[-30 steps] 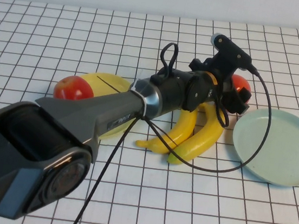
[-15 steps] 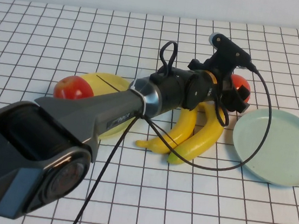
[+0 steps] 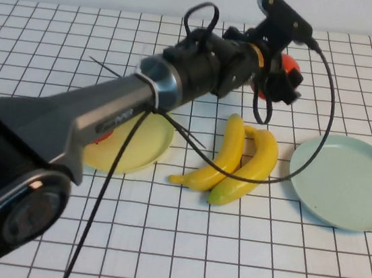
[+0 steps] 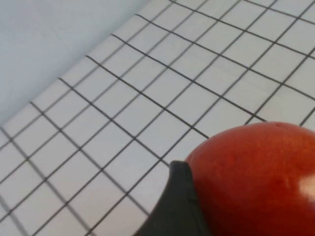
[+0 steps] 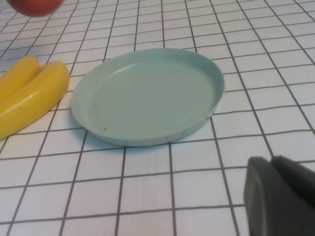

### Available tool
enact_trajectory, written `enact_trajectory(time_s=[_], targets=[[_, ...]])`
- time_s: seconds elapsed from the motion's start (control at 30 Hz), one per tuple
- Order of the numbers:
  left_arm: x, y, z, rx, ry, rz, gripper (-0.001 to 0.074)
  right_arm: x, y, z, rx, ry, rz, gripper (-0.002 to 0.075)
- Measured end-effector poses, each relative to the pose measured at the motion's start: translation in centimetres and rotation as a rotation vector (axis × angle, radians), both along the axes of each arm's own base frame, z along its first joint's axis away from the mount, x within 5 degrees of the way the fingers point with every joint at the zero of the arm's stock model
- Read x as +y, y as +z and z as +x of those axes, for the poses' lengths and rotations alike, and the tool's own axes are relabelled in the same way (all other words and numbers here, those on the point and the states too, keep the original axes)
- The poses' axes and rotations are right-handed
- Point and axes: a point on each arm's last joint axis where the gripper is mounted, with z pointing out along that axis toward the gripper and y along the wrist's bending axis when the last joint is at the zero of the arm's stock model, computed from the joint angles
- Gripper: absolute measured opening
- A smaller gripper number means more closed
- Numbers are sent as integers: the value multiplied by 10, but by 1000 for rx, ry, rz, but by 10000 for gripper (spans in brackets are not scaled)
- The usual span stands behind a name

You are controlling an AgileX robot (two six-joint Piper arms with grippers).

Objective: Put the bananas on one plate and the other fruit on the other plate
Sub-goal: Put one type of fruit in the left plate

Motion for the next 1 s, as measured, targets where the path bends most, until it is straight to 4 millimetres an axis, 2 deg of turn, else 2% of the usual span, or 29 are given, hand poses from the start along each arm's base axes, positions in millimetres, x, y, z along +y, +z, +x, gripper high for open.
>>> enact_trajectory(time_s=[0.1, 0.2, 0.33, 0.47, 0.63, 0.8, 1.0], targets=[[21, 30, -3, 36, 96, 19, 534, 0, 0, 0, 0, 0, 0, -15], [49, 39, 1, 118, 234, 50, 534, 0, 0, 0, 0, 0, 0, -15], [85, 19, 1, 246, 356, 130, 534, 0, 0, 0, 0, 0, 0, -15], [111, -6, -12, 336, 413, 154, 534, 0, 0, 0, 0, 0, 0, -15], [145, -8, -32, 352, 459, 77, 534, 0, 0, 0, 0, 0, 0, -15], [168, -15, -36, 372, 505, 59, 561, 0, 0, 0, 0, 0, 0, -15], [177, -22, -35, 381, 521, 61, 637, 0, 0, 0, 0, 0, 0, -15]])
